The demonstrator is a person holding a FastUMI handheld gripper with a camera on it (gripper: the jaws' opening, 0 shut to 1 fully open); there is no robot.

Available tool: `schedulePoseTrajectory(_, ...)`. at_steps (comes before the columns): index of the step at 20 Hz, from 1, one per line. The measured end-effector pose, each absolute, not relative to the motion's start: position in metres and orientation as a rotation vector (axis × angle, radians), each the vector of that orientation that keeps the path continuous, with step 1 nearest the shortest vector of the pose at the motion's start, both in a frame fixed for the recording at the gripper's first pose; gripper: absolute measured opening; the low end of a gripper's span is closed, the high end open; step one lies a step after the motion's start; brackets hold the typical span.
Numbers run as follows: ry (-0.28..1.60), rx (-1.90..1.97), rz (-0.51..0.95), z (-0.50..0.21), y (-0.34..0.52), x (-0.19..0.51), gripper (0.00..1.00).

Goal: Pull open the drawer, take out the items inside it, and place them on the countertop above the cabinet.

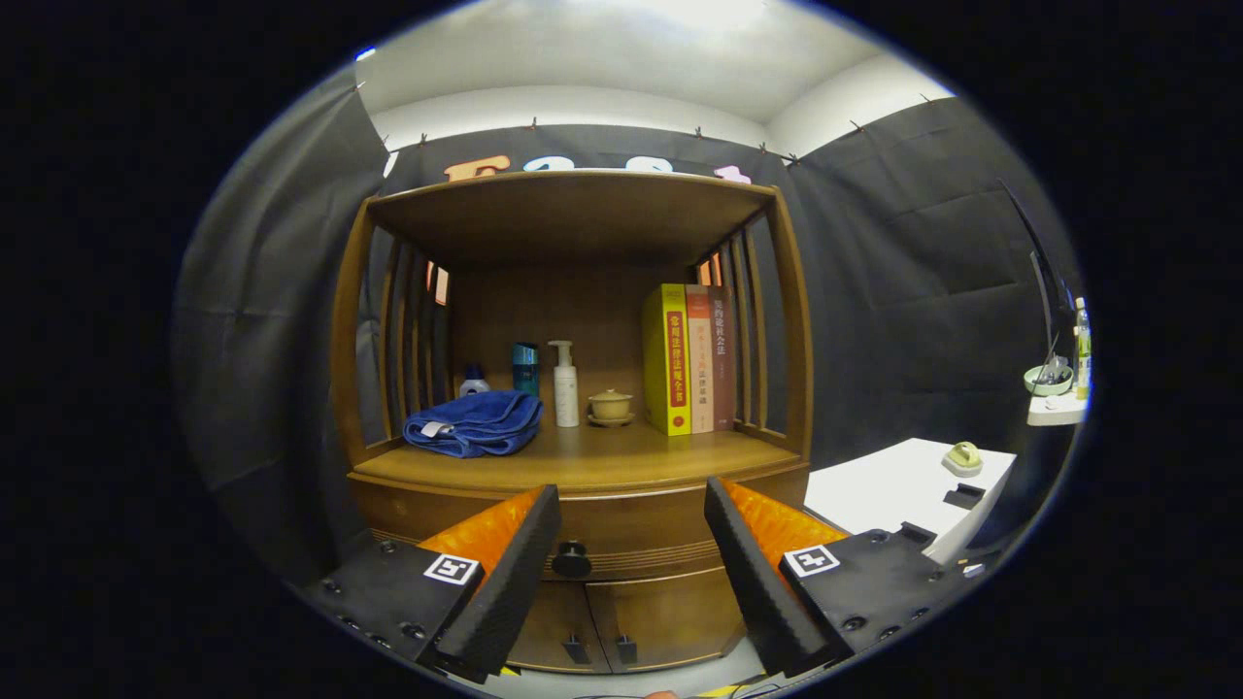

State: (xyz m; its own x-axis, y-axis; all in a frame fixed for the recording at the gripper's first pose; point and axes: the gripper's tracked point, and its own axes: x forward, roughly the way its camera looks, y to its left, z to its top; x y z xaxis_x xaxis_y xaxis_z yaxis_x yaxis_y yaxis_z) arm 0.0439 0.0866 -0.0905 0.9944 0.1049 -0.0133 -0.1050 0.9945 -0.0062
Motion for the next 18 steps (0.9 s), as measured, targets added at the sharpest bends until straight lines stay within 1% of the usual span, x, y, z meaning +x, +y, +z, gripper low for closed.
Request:
schedulePoseTrajectory(6, 0.084, -0.034, 0.144, -0.155, 0.115, 0.085, 0.98)
schedulePoseTrajectory(15, 0.178, -0.083, 0.164, -0.218, 0.132, 0.128, 0.84)
schedulePoseTrajectory(18, 0.233, -0.051, 0.193, -0.240, 0.140, 0.139, 0.76)
